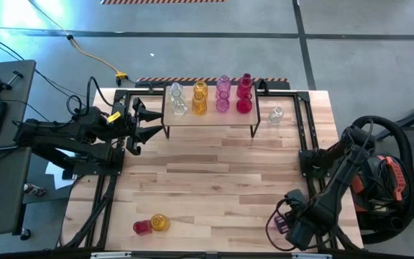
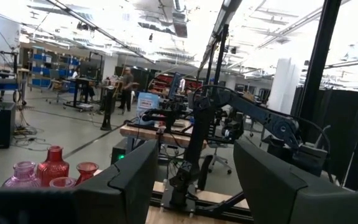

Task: Sort vases onto shelf
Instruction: Put the violet vase aligned with the other violet vases on the shelf

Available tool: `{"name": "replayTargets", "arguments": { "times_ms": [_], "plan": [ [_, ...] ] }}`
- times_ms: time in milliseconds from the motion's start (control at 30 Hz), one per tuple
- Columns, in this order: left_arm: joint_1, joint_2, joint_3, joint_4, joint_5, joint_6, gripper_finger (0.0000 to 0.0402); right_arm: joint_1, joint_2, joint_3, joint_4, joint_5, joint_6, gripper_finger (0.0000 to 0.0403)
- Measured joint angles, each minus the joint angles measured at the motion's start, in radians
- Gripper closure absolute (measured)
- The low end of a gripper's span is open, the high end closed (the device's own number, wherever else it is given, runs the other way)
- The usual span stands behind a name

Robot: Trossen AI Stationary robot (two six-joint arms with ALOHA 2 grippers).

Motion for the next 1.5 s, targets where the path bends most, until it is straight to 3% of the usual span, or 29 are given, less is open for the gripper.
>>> {"name": "replayTargets", "arguments": {
  "times_ms": [333, 733, 1000, 1500],
  "plan": [
    [0.000, 0.000, 0.000, -0.001, 0.000, 0.000, 0.0200, -0.009, 0.000, 0.001, -0.001, -0.002, -0.001, 0.0394],
    [0.000, 0.008, 0.000, -0.044, 0.000, 0.000, 0.0200, -0.024, 0.003, 0.036, -0.014, -0.002, 0.016, 0.0398],
    [0.000, 0.052, -0.001, -0.058, 0.028, 0.000, 0.0200, -0.071, 0.003, 0.160, -0.162, 0.004, -0.038, 0.0402],
    [0.000, 0.090, -0.001, -0.062, 0.034, 0.000, 0.0200, -0.196, 0.002, 0.352, -0.241, 0.187, -0.194, 0.0402]
  ]
}}
